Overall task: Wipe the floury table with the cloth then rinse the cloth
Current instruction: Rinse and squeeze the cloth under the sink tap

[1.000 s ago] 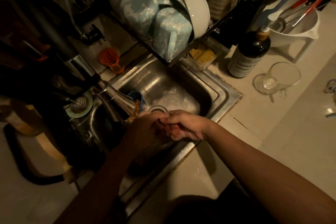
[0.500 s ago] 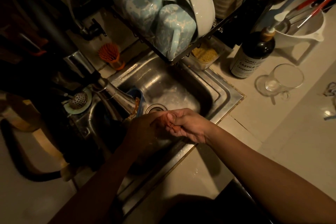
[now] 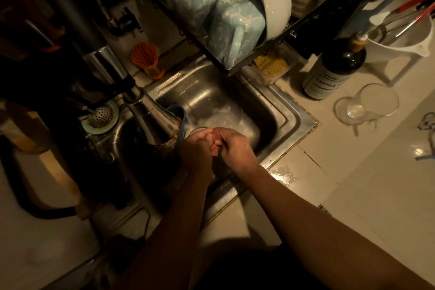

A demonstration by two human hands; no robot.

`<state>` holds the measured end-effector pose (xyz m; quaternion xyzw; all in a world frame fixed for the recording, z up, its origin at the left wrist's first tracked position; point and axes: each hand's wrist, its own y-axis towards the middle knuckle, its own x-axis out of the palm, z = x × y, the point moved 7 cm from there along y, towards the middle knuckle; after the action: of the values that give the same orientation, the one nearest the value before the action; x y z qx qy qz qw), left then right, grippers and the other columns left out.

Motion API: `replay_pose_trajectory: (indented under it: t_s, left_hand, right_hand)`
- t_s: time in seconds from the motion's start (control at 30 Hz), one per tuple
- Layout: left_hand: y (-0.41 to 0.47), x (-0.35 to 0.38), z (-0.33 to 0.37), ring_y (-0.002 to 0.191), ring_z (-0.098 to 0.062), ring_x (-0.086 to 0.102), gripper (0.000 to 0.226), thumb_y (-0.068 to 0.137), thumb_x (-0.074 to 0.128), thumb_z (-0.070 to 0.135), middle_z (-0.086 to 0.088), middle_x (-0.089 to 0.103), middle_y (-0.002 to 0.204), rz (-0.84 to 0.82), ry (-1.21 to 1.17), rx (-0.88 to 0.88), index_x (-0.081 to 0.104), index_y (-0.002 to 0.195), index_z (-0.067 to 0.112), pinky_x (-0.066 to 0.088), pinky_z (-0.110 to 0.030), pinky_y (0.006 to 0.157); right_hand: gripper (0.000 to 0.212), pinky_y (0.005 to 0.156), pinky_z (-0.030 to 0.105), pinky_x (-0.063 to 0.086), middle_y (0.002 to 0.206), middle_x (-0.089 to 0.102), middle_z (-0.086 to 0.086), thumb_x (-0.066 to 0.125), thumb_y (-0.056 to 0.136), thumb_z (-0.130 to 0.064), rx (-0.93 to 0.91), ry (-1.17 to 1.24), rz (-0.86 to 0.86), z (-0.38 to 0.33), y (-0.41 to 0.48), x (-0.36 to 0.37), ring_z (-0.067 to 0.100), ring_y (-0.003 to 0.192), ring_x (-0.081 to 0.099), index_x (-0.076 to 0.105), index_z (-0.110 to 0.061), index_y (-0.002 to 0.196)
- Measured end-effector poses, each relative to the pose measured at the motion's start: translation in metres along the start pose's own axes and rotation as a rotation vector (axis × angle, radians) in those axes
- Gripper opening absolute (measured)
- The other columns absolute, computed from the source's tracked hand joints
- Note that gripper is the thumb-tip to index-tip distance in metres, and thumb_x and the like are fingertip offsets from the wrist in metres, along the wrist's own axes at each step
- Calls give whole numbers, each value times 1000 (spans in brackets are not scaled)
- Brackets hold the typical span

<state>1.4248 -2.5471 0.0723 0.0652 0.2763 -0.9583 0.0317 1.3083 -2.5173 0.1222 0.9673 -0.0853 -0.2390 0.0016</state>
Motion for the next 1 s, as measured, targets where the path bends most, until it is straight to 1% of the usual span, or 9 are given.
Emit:
replay_pose_trajectory:
  t_s: [0.07, 0.13, 0.27, 0.33, 0.5, 0.63, 0.77, 0.87, 1.0]
  left_hand:
    - [0, -5, -2, 66, -10, 61, 17, 95, 54, 7, -7, 68, 84, 60, -46, -28, 71, 96, 5, 47, -10, 55]
    - [0, -7, -3, 78, -21, 64, 15, 84, 60, 13, -9, 67, 84, 79, -160, -67, 71, 92, 7, 51, -20, 63]
    - [-9, -4, 14, 98, -26, 68, 23, 93, 51, 17, -11, 68, 104, -76, -79, 3, 67, 106, 8, 52, -33, 90]
    - [-22, -2, 23, 93, -19, 69, 23, 99, 44, 13, -7, 71, 100, -161, -74, 65, 67, 103, 12, 53, -32, 87]
    - [-27, -22, 41, 90, -19, 71, 16, 89, 60, 5, -1, 76, 88, -357, -41, 150, 69, 96, 16, 55, -29, 84]
    - [-8, -48, 71, 122, -20, 57, 39, 80, 74, 36, -3, 60, 130, -432, 492, 434, 61, 106, 61, 49, -35, 99]
    - [-27, -23, 78, 127, 10, 46, 61, 82, 76, 32, 7, 52, 132, -729, 576, 590, 49, 136, 24, 42, -18, 104]
    - [-33, -12, 64, 117, 14, 52, 64, 83, 73, 1, 18, 55, 126, -781, 596, 585, 43, 135, 25, 45, -17, 102]
    - [-25, -12, 50, 113, -24, 63, 38, 91, 61, 1, -4, 66, 116, -688, 401, 453, 58, 121, 24, 51, -26, 93]
  right_hand:
    - [22, 81, 6, 39, 101, 73, 6, 57, 95, -14, 91, 8, 21, 9, 2, 8, 18, 94, 67, 71, -12, 112]
    - [33, 88, 11, 36, 120, 71, 14, 59, 97, -15, 165, 16, 36, 12, 3, 13, 28, 111, 65, 63, -6, 129]
    - [64, 87, -3, 31, 126, 58, -2, 59, 100, -30, 352, 243, 9, 9, -5, 25, 9, 113, 57, 30, -5, 152]
    - [69, 82, -2, 39, 120, 54, -9, 63, 98, -24, 440, 460, 1, 13, -9, 33, -7, 100, 58, 21, -5, 149]
    - [24, 77, 21, 54, 105, 65, 2, 59, 98, -4, 492, 683, 9, 41, -3, 14, -3, 81, 66, 50, -12, 119]
    - [26, 51, 24, 46, 92, 67, 16, 55, 94, 7, 462, 626, -174, 40, 0, 8, 19, 66, 59, 63, -9, 112]
    - [39, 71, 38, 58, 99, 72, 20, 49, 83, 24, 436, 703, -266, 24, 0, 19, 36, 84, 70, 66, 1, 110]
    - [35, 87, 58, 52, 107, 69, 30, 55, 82, 9, 498, 774, -276, 21, -4, 22, 54, 103, 63, 65, 5, 115]
    - [33, 84, 39, 54, 87, 75, 10, 49, 103, -25, 522, 1000, -419, 4, -11, 11, 33, 88, 69, 74, -3, 108]
